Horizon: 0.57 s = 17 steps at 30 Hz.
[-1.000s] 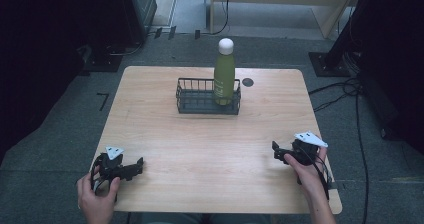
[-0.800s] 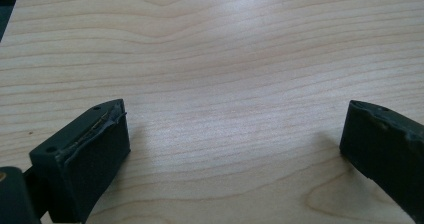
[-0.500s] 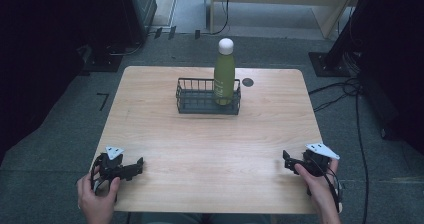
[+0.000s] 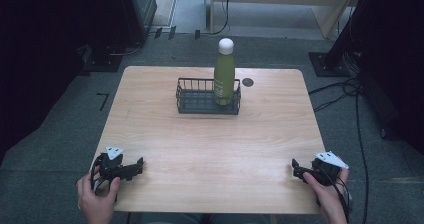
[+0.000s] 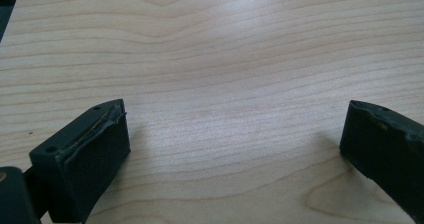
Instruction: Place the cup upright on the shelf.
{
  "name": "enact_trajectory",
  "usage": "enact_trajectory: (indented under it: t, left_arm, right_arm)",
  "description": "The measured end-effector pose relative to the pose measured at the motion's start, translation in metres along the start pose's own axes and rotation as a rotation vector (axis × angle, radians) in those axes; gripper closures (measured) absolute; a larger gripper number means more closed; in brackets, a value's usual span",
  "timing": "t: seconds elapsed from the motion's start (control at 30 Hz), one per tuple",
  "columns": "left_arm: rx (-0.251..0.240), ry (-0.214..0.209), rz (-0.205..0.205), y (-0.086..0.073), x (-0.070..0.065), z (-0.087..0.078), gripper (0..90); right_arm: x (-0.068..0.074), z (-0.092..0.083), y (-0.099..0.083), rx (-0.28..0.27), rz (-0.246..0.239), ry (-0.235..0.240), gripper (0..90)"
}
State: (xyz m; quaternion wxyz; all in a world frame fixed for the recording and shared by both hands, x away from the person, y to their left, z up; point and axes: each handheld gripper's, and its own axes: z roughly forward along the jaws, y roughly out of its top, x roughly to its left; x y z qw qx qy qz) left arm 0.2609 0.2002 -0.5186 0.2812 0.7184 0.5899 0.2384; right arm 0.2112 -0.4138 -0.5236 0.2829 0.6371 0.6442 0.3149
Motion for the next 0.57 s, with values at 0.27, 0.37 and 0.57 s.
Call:
enact_trajectory:
  t: [0.27,0.37,0.57]
  left_arm:
    - [0.001,0.000,0.002,-0.0001,0.0001,-0.0001,0.0]
    - [0.001,0.000,0.002,-0.0001,0.0001,-0.0001,0.0]
    - [0.001,0.000,0.000,0.0000,-0.0001,0.0000,0.0]
  right_arm:
    - [-0.0041,-0.0054,-0.0067,0.051,-0.021,-0.026,0.0]
    - [-0.0038,-0.0054,-0.0079,0.076,-0.018,-0.020,0.0]
    - [-0.0049,-0.0066,-0.0090,0.082,0.000,-0.018,0.0]
